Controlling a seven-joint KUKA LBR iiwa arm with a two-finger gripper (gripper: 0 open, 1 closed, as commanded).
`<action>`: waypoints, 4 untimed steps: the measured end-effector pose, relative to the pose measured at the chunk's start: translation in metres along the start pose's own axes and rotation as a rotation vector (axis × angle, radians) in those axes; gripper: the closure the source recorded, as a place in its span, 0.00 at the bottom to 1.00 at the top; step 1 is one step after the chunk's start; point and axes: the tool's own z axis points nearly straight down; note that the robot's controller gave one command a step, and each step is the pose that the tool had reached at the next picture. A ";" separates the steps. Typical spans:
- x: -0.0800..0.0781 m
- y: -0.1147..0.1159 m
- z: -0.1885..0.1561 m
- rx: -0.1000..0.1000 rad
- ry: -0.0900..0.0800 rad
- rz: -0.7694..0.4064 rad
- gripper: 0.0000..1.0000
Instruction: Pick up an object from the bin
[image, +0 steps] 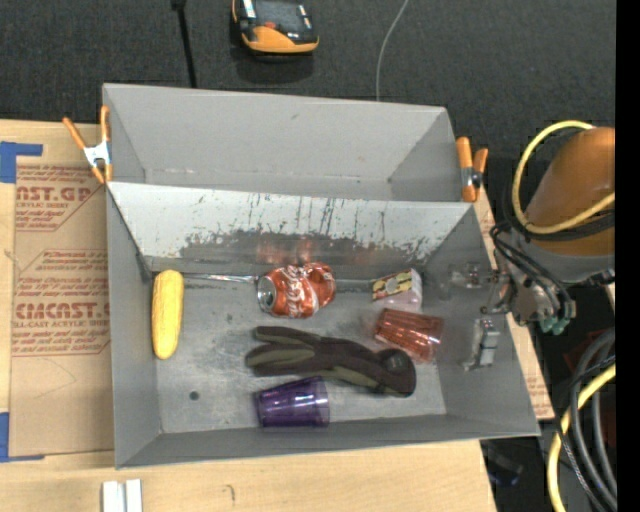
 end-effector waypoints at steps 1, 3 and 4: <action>-0.002 0.001 -0.004 0.001 -0.008 -0.002 0.00; -0.047 -0.002 0.114 0.002 -0.009 -0.082 0.00; -0.047 0.008 0.084 0.002 -0.011 -0.157 0.00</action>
Offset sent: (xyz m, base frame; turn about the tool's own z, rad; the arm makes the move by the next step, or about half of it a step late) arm 0.0582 -0.0029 -0.1353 -0.1136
